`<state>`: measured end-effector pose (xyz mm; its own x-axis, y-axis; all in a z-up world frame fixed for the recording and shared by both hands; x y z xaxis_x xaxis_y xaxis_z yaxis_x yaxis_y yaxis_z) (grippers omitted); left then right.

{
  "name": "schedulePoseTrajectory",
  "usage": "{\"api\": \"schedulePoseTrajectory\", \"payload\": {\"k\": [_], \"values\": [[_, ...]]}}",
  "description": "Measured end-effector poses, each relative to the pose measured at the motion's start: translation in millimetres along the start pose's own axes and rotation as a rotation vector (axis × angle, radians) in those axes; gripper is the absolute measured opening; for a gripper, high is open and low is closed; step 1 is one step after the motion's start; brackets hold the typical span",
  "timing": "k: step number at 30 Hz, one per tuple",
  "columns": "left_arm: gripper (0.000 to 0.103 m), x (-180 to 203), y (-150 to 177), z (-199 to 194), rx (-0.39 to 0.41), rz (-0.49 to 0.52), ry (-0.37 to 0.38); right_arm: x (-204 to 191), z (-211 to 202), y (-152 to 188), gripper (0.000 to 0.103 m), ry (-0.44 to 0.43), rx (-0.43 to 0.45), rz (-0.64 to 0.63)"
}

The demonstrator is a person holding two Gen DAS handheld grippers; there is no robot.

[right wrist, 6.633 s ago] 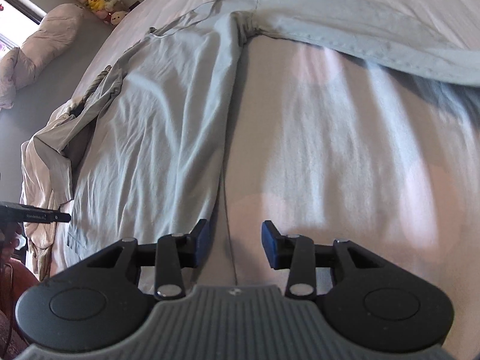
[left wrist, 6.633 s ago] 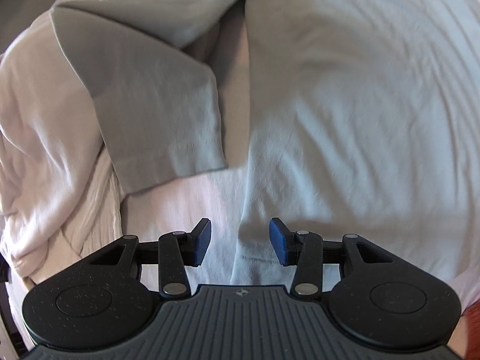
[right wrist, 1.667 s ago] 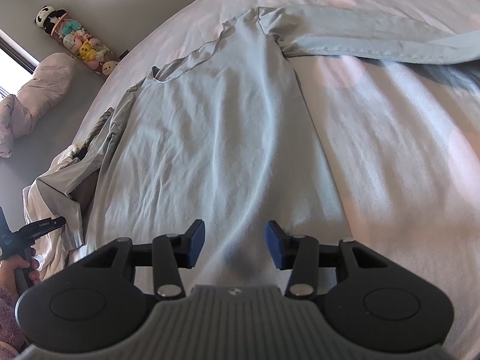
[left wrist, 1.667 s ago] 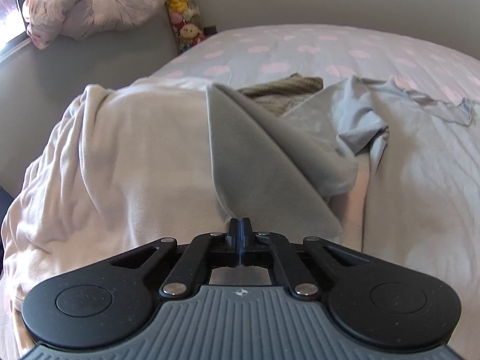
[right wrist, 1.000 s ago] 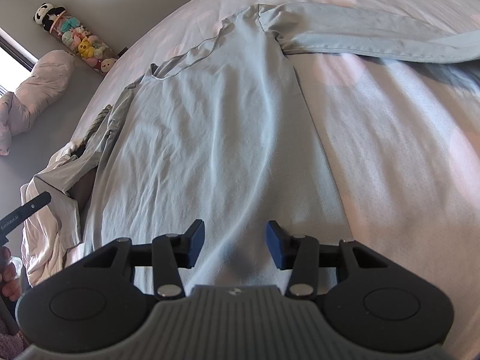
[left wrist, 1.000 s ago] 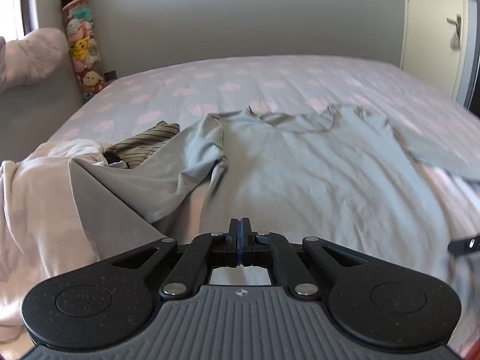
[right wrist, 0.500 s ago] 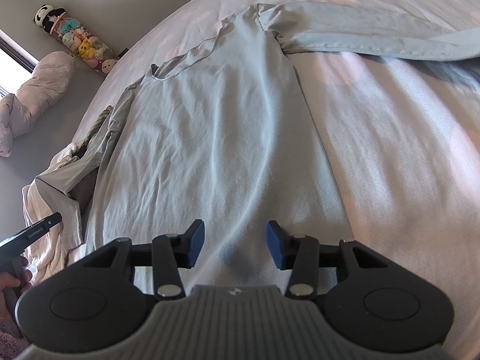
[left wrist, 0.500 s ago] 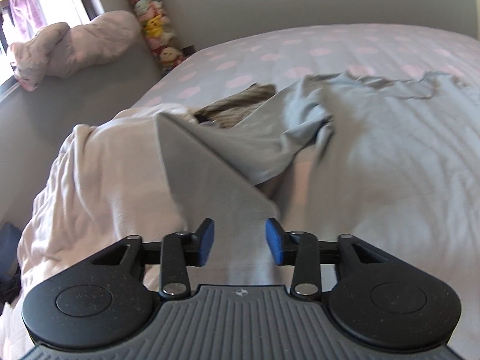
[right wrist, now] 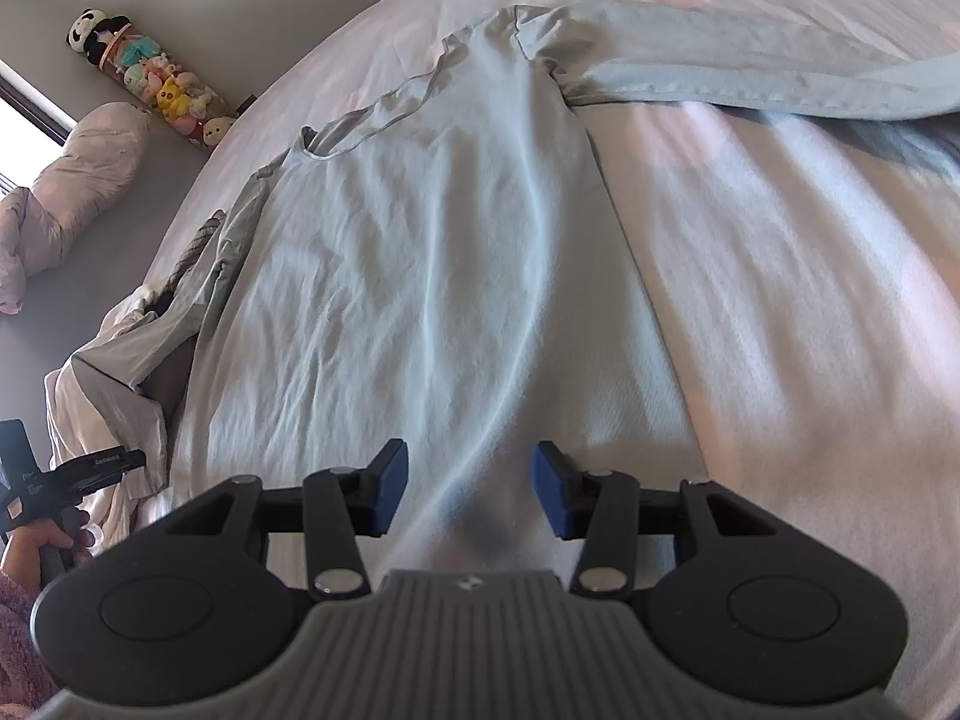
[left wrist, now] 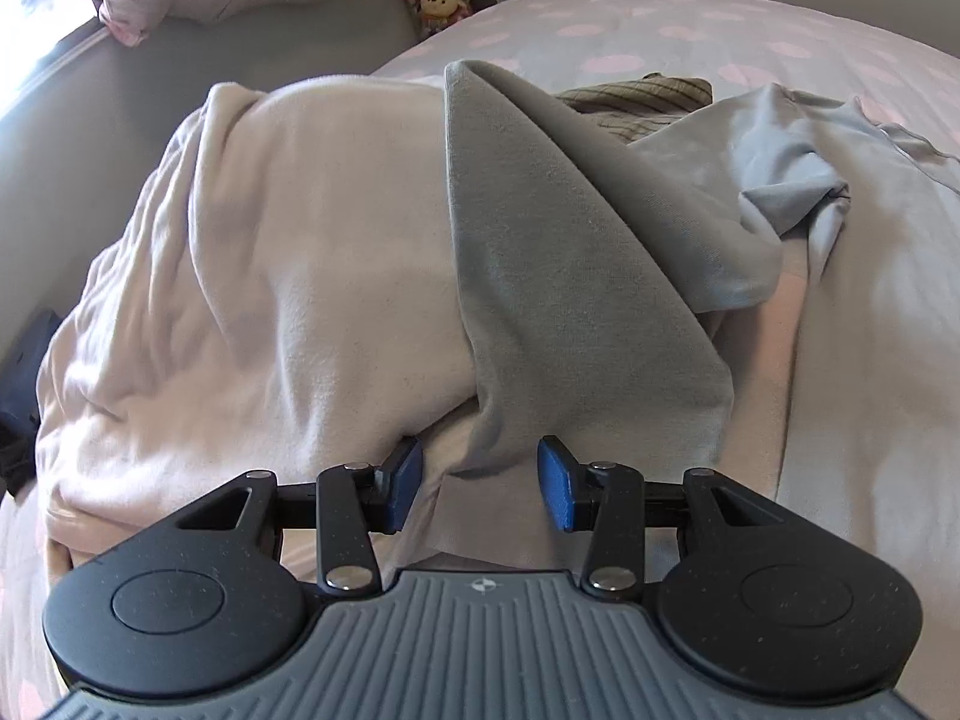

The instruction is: Fold clothes

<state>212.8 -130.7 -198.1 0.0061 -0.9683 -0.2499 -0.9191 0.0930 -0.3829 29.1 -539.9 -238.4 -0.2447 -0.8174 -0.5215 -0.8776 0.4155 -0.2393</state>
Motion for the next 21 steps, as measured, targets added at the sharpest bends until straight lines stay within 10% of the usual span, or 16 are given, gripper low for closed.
{"api": "schedulePoseTrajectory", "payload": {"k": [7, 21], "values": [[0.004, -7.7, 2.4, -11.6, 0.024, -0.031, 0.042, 0.1, 1.6, -0.7, 0.050, 0.006, -0.007, 0.000], [0.002, 64.2, 31.0, -99.4, 0.230, 0.388, 0.411, -3.4, -0.7, 1.2, 0.050, 0.012, -0.003, -0.013]]}}
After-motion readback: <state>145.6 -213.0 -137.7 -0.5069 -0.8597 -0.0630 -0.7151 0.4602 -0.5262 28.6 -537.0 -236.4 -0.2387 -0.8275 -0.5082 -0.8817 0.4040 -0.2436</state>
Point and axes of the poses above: each gripper's, at about its wrist camera, not at the fingertips, and z roughly the way its jaws point, x to its right, y to its underside, the point moved 2 cm from there along z, roughly the way its jaws point, and after that the axes turned 14 degrees about -x, right-handed, at the moved point
